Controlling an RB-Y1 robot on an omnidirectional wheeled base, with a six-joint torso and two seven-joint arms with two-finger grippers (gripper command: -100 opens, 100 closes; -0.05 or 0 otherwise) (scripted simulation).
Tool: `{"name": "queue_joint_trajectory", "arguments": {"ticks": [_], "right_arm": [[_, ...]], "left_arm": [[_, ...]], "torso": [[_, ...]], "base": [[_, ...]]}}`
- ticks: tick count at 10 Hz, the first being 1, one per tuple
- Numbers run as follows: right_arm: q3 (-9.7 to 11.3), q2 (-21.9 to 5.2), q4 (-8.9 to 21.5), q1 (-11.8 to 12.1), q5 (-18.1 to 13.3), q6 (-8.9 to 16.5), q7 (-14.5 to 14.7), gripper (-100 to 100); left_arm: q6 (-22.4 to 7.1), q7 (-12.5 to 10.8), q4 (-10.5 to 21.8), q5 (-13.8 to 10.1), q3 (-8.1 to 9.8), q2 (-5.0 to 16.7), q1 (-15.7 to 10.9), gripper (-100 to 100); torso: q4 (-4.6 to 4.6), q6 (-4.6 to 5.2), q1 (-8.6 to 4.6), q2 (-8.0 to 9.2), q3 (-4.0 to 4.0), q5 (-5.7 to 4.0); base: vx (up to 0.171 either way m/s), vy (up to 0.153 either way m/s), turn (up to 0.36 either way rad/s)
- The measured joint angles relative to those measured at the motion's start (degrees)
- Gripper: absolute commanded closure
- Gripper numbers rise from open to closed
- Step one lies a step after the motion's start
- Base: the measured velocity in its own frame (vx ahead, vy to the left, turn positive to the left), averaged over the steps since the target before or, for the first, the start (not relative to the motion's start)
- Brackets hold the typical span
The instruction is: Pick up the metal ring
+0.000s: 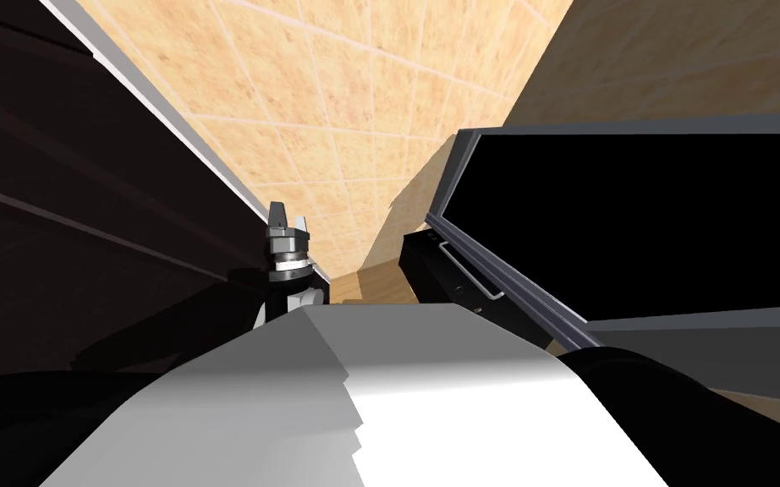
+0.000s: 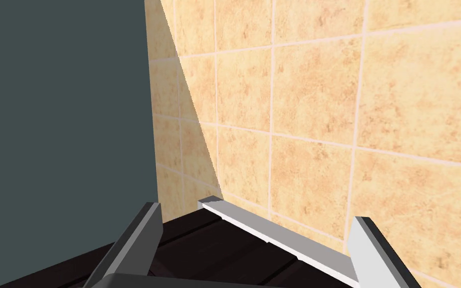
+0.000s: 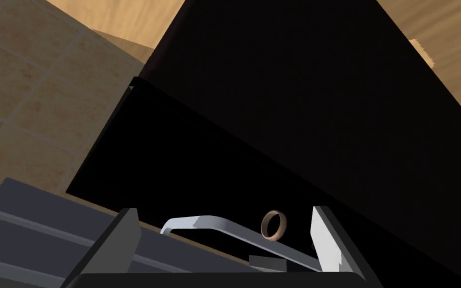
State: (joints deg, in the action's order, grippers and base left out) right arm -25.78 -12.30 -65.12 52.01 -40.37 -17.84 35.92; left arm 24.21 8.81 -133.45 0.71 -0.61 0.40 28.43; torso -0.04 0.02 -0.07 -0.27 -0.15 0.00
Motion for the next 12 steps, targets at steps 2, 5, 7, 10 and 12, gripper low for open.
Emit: {"name": "queue_joint_trajectory", "arguments": {"ticks": [2,5,7,10,12], "right_arm": [[0.2,-0.3,1.7,0.2,-1.6,1.0,1.3,-100],[-1.0,-1.0,7.9,-1.9,-4.2,1.3,4.8,-100],[-0.9,-1.3,10.8,-2.4,-6.1,2.6,6.7,-100],[-1.4,-1.7,15.8,-3.6,-9.2,3.6,10.7,-100],[-0.2,-2.7,17.5,-3.9,-11.5,5.6,12.0,-100]], "left_arm": [[0.0,0.0,0.0,0.0,0.0,0.0,0.0,0],[0.0,0.0,0.0,0.0,0.0,0.0,0.0,0],[0.0,0.0,0.0,0.0,0.01,0.0,0.0,0],[0.0,0.0,0.0,0.0,0.01,0.0,0.0,0],[0.0,0.0,0.0,0.0,0.01,0.0,0.0,0]], "torso": [[0.0,0.0,0.01,-0.01,0.0,0.0],[-0.04,-0.01,-0.16,-0.18,-0.11,-0.03],[-0.06,0.06,-0.12,-0.22,-0.14,-0.04],[-0.06,0.0,-0.27,-0.27,-0.16,-0.05],[-0.08,0.03,-0.26,-0.34,-0.2,-0.06]], "base": [[0.077,-0.011,0.177],[0.13,-0.045,0.292],[0.109,-0.044,0.12],[0.135,-0.09,0.275],[0.133,-0.071,0.139]]}}
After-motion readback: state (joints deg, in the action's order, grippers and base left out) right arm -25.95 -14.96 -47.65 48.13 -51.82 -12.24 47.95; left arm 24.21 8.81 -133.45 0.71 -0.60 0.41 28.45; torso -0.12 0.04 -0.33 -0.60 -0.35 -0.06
